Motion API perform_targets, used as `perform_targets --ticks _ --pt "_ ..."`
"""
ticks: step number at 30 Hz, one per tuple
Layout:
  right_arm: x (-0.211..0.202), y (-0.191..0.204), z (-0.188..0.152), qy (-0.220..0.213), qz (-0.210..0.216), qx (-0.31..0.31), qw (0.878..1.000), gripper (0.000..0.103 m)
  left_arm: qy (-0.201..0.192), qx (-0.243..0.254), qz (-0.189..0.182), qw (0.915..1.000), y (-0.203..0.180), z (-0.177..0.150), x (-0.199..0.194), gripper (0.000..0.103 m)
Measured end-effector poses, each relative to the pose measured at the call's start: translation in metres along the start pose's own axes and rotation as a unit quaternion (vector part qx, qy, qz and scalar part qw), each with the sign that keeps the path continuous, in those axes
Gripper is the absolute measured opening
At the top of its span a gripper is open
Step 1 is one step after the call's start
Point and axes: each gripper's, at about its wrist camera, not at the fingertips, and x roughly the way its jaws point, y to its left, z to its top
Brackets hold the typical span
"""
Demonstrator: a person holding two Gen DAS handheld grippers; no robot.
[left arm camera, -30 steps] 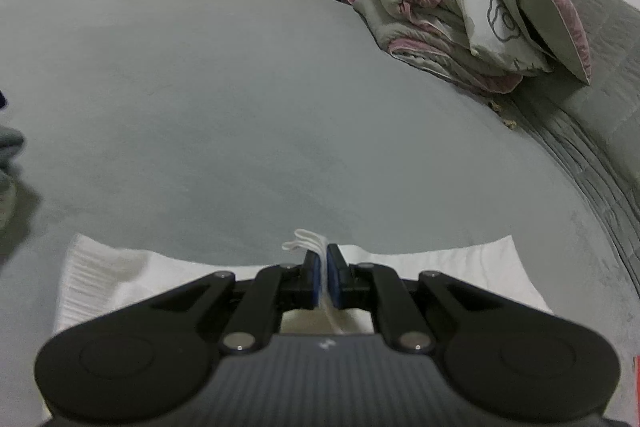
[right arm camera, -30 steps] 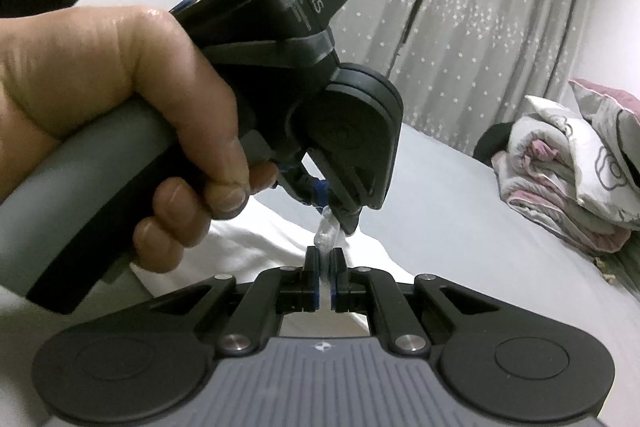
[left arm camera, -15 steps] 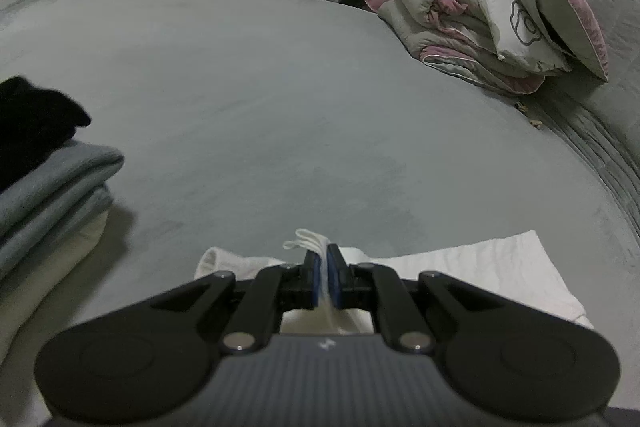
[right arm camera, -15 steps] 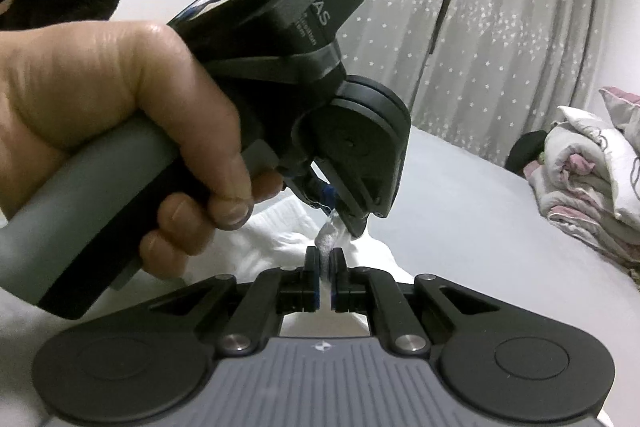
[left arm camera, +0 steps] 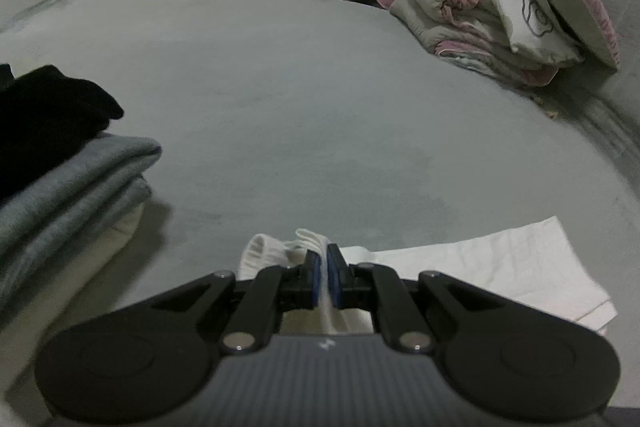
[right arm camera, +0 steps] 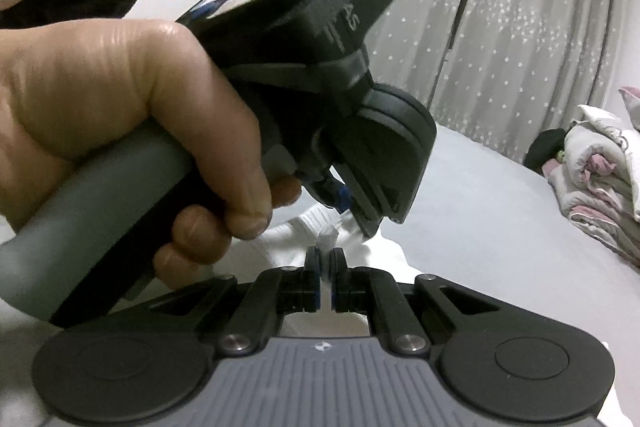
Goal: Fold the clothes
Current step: 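Carry the held trouser hem with both tools over toward the waistband, then lower the hem onto the waistband and open both tools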
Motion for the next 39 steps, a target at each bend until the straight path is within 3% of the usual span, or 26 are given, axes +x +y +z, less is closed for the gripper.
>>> perform_targets --ticks 14,21,27,29,31,35,39 --pt "0.009 0.0 -0.004 0.017 0.017 0.021 0.999 0.006 0.008 0.065 0.031 0.9974 -0.008 -0.005 0.009 0.005" --pt "0.014 -0.001 -0.002 0.024 0.017 0.04 0.999 0.007 0.013 0.069 0.033 0.997 -0.009 -0.004 0.011 0.006" --pt "0.014 -0.015 -0.004 0.049 0.05 0.088 0.994 0.019 0.017 0.039 0.03 0.9986 -0.006 0.0 0.007 0.012" --pt "0.005 -0.028 -0.007 0.048 0.066 0.122 0.989 0.029 0.013 0.024 0.031 0.9992 -0.002 0.001 0.004 0.014" --pt "-0.011 -0.041 -0.011 0.035 0.08 0.152 0.985 0.048 0.007 0.019 0.042 0.9989 -0.002 0.001 -0.002 0.024" --pt "-0.049 -0.067 -0.017 0.008 0.092 0.169 0.981 0.052 0.003 0.016 0.066 0.9977 -0.005 0.004 -0.011 0.028" --pt "-0.085 -0.11 -0.037 0.008 0.072 0.176 0.982 0.052 -0.005 -0.004 0.086 0.9963 -0.006 0.008 -0.029 0.029"
